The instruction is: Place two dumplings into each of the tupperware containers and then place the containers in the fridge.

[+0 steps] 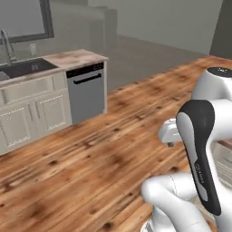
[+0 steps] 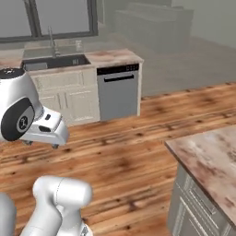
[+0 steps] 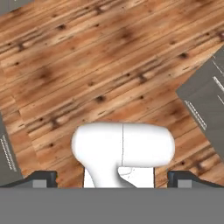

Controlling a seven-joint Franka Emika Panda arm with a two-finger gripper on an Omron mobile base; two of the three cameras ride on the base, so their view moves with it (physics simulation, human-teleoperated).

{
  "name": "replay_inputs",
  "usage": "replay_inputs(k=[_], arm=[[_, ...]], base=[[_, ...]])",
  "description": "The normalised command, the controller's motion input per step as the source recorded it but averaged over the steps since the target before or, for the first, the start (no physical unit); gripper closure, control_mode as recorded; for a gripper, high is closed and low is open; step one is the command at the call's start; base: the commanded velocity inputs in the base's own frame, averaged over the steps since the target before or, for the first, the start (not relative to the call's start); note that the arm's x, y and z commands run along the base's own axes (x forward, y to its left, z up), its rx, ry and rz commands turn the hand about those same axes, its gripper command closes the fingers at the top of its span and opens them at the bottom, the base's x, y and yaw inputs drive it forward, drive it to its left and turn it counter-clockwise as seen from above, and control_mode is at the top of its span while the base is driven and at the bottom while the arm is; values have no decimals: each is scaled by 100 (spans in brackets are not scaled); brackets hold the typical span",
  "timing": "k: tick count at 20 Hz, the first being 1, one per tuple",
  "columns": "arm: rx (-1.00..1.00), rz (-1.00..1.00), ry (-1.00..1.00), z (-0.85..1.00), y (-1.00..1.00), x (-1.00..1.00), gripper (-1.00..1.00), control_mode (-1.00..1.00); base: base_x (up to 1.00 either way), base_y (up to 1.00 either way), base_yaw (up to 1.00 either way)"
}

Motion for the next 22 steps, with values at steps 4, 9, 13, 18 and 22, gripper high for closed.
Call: replay_inputs(k=[4,9,13,18,22], arm=[[0,0,0,0,0,0,-100,100],[0,0,0,0,0,0,-100,100],[0,0,0,0,0,0,-100,100],[0,0,0,0,0,0,-100,100],[0,0,0,0,0,0,-100,100]], base=[[67,72,-66],[62,74,-69],[56,72,-72],[49,70,-74],[47,69,-74]])
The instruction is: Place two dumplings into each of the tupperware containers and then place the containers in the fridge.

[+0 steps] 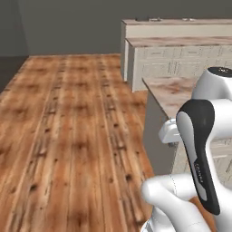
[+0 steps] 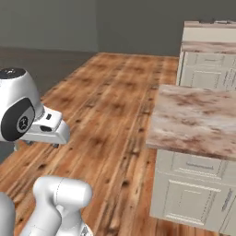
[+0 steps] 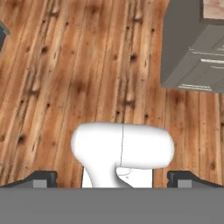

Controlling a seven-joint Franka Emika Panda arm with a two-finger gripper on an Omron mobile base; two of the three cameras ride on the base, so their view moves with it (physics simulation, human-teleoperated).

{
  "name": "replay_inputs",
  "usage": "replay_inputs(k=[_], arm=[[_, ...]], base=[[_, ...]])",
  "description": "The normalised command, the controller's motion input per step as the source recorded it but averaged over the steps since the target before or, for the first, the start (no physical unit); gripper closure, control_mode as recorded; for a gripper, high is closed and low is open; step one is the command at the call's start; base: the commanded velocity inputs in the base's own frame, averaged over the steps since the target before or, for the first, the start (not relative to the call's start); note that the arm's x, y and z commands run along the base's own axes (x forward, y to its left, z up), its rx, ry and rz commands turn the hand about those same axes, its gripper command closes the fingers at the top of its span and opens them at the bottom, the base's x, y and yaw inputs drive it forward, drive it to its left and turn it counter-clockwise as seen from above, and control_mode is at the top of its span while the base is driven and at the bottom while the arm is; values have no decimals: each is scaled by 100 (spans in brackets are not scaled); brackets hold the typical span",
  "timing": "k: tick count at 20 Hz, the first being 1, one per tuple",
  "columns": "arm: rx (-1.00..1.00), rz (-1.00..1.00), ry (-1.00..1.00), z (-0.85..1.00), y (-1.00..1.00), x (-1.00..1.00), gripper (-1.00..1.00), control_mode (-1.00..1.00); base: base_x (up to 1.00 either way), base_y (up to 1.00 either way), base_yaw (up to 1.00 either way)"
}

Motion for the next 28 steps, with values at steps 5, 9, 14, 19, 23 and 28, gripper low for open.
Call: replay_inputs(k=[5,9,14,19,23,28], arm=[[0,0,0,0,0,0,-100,100],[0,0,0,0,0,0,-100,100],[0,0,0,0,0,0,-100,100],[0,0,0,0,0,0,-100,100],[0,0,0,0,0,0,-100,100],[0,0,0,0,0,0,-100,100]], base=[[55,74,-71],[93,96,-49],[100,100,-8],[100,100,-1],[100,100,-4],[100,100,-8]])
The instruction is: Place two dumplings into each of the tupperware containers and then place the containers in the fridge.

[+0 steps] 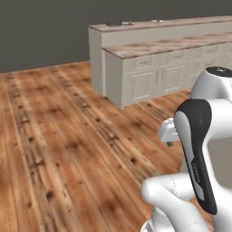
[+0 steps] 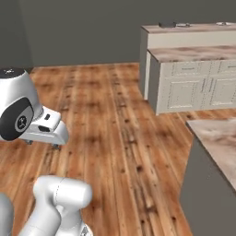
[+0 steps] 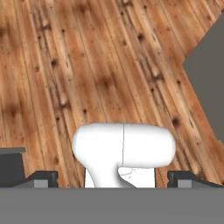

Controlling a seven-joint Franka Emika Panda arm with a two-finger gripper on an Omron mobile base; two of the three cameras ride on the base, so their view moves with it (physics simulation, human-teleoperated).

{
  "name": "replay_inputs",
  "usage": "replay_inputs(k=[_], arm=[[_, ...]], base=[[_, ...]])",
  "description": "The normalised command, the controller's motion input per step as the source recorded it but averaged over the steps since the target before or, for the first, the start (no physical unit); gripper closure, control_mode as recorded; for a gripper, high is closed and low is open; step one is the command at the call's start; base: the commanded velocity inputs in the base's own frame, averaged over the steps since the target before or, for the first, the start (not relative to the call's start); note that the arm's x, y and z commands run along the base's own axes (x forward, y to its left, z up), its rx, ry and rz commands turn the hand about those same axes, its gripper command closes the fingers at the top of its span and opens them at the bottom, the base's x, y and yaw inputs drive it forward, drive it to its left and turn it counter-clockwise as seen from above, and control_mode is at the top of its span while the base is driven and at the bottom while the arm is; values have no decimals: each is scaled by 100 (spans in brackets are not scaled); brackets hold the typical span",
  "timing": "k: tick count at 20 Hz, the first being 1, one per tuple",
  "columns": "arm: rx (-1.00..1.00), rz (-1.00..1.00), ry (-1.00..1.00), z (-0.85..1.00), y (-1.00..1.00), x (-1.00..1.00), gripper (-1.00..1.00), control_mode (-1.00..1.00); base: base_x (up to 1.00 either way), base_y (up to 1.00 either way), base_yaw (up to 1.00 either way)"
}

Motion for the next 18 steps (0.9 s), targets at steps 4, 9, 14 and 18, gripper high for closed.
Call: replay_inputs(k=[4,9,14,18], arm=[[0,0,0,0,0,0,-100,100],[0,0,0,0,0,0,-100,100],[0,0,0,0,0,0,-100,100],[0,0,0,0,0,0,-100,100]], base=[[100,100,-16],[100,100,-25],[100,100,-32],[100,100,-38]])
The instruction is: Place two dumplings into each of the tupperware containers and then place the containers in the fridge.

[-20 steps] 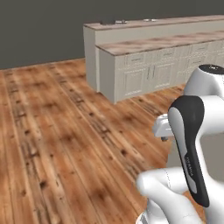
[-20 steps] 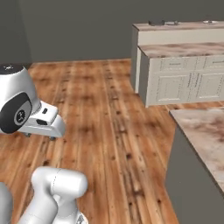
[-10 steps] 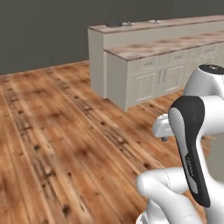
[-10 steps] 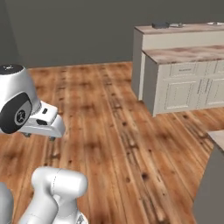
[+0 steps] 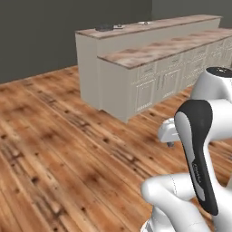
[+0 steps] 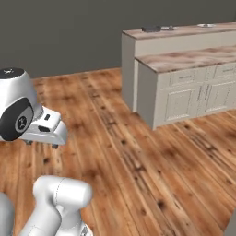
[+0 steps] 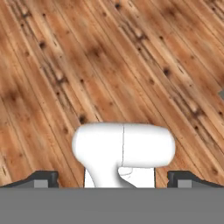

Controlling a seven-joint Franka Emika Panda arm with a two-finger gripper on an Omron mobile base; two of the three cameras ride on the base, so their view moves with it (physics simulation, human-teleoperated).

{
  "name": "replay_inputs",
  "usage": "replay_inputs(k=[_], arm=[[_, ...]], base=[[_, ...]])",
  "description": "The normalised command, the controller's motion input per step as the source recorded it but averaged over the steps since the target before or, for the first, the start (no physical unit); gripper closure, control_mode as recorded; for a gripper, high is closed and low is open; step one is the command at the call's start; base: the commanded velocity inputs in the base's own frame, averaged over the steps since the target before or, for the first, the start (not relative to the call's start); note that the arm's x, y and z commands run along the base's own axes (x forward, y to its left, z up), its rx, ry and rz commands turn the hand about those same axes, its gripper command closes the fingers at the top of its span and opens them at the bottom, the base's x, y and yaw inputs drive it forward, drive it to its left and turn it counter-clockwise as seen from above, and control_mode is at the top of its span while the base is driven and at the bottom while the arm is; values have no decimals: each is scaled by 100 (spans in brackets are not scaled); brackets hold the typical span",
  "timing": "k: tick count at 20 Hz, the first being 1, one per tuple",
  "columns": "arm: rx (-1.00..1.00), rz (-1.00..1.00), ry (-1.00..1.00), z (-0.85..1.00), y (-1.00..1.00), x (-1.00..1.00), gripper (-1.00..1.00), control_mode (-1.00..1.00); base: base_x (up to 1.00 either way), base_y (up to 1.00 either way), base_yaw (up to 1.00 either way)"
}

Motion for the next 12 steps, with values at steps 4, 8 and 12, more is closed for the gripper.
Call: replay_inputs(k=[4,8,12], arm=[[0,0,0,0,0,0,-100,100],[0,0,0,0,0,0,-100,100],[0,0,0,0,0,0,-100,100]], base=[[100,100,-42],[100,100,-45],[100,100,-45]])
